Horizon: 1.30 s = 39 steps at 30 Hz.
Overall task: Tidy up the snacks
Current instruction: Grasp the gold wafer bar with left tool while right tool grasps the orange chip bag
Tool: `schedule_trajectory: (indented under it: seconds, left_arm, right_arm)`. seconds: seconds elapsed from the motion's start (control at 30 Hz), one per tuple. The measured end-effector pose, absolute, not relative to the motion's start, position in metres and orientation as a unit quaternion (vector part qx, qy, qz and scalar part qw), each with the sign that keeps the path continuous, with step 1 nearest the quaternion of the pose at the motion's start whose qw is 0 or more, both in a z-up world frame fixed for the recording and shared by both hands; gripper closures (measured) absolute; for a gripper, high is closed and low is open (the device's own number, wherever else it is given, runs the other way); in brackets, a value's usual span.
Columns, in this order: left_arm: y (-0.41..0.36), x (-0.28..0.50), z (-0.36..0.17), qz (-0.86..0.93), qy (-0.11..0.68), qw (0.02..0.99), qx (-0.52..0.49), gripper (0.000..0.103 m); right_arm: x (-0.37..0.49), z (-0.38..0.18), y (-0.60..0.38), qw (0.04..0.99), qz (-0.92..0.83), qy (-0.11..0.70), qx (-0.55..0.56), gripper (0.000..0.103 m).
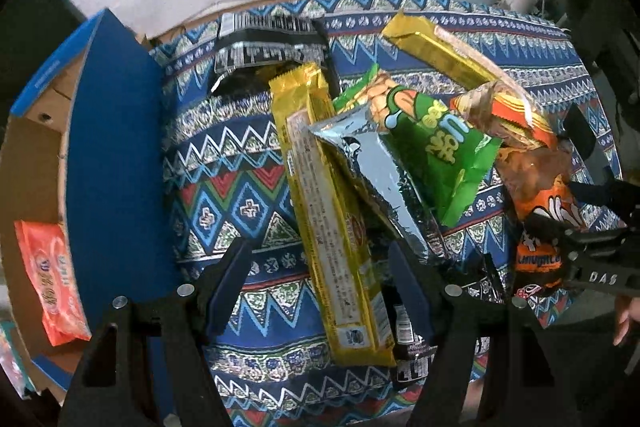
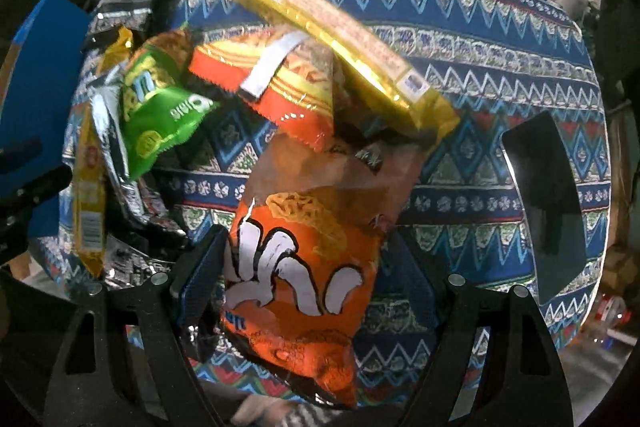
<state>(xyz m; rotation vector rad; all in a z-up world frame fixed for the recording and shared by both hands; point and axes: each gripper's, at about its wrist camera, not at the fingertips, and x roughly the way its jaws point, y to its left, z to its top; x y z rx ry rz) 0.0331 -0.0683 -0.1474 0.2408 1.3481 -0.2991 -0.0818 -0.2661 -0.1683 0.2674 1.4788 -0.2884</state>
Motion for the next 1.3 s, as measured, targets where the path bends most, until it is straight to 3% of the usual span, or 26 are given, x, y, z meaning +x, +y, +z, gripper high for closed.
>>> schedule_trajectory:
  seconds: [0.43, 0.67, 0.7, 0.83, 1.3]
  left_arm:
    - [-0.07, 0.05, -0.179, -0.124, 0.647, 0.747, 0.09, 0.031]
    - [-0.07, 0.054, -0.194, -0.118, 0.645, 0.749, 0.095, 0.031]
    - [-0.07, 0.053, -0.194, -0.12, 0.639, 0.753, 0.098, 0.032]
    - [-0.079, 0.051, -0.195, -0.138, 0.631, 0.756, 0.11, 0.064]
    - [-0.064, 0.027, -0.17, -0.137, 0.616, 0.766, 0.123, 0.074]
  right_arm:
    - [-0.081, -0.208, -0.26, 0.709, -0.121, 0.691, 0.074, 0.023]
    - [-0.084, -0.205, -0.247, 0.72, -0.113, 0.683, 0.033, 0.043]
    - [-0.085, -0.203, -0.245, 0.722, -0.11, 0.682, 0.037, 0.044]
    - [-0.089, -0.192, -0.247, 0.728, -0.104, 0.676, 0.048, 0.046]
    - [-0.075, -0.12, -0.246, 0.774, -0.071, 0.627, 0.053, 0.047]
